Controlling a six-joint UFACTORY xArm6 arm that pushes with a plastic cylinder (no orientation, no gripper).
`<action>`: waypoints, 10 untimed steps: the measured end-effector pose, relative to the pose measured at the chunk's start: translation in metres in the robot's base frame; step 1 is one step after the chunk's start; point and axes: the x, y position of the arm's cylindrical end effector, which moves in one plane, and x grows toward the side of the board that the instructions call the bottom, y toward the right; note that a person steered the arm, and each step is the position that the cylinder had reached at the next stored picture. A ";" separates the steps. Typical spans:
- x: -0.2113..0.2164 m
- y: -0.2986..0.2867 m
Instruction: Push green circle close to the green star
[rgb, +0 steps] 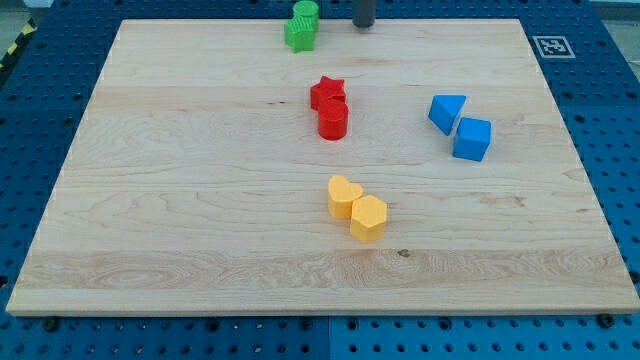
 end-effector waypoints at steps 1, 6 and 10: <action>0.002 -0.008; 0.002 -0.065; 0.098 -0.069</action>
